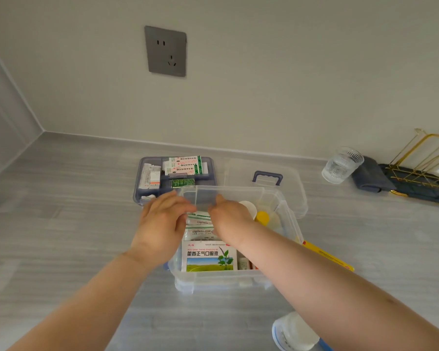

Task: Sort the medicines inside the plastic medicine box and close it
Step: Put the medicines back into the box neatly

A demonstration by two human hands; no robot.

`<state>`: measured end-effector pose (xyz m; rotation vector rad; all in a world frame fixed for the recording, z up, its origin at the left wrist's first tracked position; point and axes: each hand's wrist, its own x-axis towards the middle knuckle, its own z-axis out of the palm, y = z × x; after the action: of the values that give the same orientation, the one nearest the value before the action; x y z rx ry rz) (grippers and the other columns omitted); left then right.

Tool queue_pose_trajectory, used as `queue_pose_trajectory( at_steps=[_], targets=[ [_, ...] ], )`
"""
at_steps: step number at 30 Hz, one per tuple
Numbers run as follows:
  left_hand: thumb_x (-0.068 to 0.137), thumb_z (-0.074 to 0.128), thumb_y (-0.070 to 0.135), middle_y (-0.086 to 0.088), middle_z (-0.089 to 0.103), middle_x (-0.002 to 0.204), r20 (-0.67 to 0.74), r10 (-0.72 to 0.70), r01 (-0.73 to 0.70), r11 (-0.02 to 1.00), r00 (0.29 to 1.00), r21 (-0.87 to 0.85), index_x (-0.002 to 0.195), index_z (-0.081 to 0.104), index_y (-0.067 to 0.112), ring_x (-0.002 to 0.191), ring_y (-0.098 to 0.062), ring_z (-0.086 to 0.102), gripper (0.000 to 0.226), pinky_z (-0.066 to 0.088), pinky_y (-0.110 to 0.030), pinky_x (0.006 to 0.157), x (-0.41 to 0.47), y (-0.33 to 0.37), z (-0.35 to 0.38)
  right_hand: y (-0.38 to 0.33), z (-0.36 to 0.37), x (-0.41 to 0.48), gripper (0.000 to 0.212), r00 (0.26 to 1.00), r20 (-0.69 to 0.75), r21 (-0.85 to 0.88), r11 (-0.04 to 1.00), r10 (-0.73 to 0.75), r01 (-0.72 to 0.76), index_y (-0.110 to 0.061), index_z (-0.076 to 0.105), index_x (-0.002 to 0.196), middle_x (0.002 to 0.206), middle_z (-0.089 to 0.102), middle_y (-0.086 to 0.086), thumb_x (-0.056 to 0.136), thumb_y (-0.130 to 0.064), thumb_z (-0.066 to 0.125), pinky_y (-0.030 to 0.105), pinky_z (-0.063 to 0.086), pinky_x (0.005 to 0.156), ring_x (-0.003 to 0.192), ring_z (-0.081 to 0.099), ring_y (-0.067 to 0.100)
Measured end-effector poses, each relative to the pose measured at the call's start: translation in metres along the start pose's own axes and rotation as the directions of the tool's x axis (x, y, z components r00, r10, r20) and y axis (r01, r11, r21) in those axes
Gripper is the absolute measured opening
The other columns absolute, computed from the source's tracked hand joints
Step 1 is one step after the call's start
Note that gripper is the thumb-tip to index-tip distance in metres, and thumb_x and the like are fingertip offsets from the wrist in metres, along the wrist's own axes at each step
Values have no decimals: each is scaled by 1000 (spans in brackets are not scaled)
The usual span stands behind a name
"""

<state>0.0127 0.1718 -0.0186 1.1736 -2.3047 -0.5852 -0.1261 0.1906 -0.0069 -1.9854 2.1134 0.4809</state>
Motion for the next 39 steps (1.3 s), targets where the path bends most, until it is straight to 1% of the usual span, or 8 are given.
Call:
queue_pose_trajectory(
  at_steps=[6, 13, 20, 24, 27, 33, 37, 39],
  targets=[
    [87, 44, 2, -7, 60, 117, 19, -27, 28, 999, 999, -36, 105, 64, 12, 113, -25, 47, 28, 28, -33, 99, 0, -3, 1, -4, 13, 13, 29, 1000, 15, -19, 1000, 4, -4, -9, 51, 112, 116, 59, 11, 84, -10, 55, 31, 42, 70, 103, 57, 28],
    [87, 44, 0, -7, 60, 117, 10, -48, 49, 995, 999, -91, 103, 64, 12, 114, -25, 47, 29, 27, -32, 99, -2, -4, 2, -7, 5, 17, 23, 997, 67, -59, 997, -36, 40, -9, 57, 107, 109, 64, 9, 84, -9, 54, 30, 39, 67, 98, 60, 26],
    [86, 43, -2, -8, 61, 115, 10, -46, 46, 993, 999, -108, 101, 65, 10, 113, -27, 48, 29, 30, -38, 101, -2, -4, 1, 17, -20, 3, 15, 988, -139, 55, 996, -67, 75, -9, 60, 96, 90, 64, 9, 86, -12, 49, 25, 33, 51, 72, 51, 22],
    [87, 41, 0, -9, 60, 118, 39, -54, 58, 993, 998, -102, 103, 64, 10, 115, -27, 48, 29, 34, -43, 103, -2, -3, 1, 17, -12, 3, 20, 994, -86, 7, 998, -60, 61, -9, 60, 102, 98, 66, 10, 86, -19, 53, 28, 39, 62, 83, 58, 26],
    [88, 42, 1, -10, 60, 120, 48, -57, 62, 994, 997, -95, 103, 64, 10, 116, -27, 48, 28, 33, -44, 104, -1, -1, 0, 18, -9, 0, 25, 994, -104, 111, 993, -20, 32, -11, 58, 106, 103, 66, 10, 84, -24, 55, 31, 43, 67, 90, 59, 27],
    [87, 51, 11, -8, 63, 118, 20, -4, 3, 1000, 1000, 8, 101, 65, 11, 127, -26, 39, 20, 10, -40, 110, -13, 12, -6, 45, -22, -53, 41, 959, -274, 421, 906, 69, 55, -17, 50, 121, 127, 59, 4, 81, -21, 58, 35, 42, 93, 114, 53, 24],
    [81, 60, 19, -9, 71, 97, 82, 180, -182, 983, 980, 22, 85, 70, 13, 108, -28, 58, 12, 25, -50, 105, -42, 27, -3, 70, -10, -106, 35, 925, -351, 400, 917, 145, 8, -19, 53, 116, 120, 61, -1, 81, -22, 58, 28, 39, 77, 93, 56, 17],
    [83, 44, 35, -5, 74, 85, 68, 254, -257, 966, 965, 38, 78, 70, 15, 96, -23, 65, 33, 27, -46, 102, -57, 27, 2, 80, 6, -132, 35, 887, -405, 495, 869, 221, 9, -18, 54, 113, 113, 61, -2, 79, -23, 61, 21, 31, 66, 77, 49, 10]
  ],
)
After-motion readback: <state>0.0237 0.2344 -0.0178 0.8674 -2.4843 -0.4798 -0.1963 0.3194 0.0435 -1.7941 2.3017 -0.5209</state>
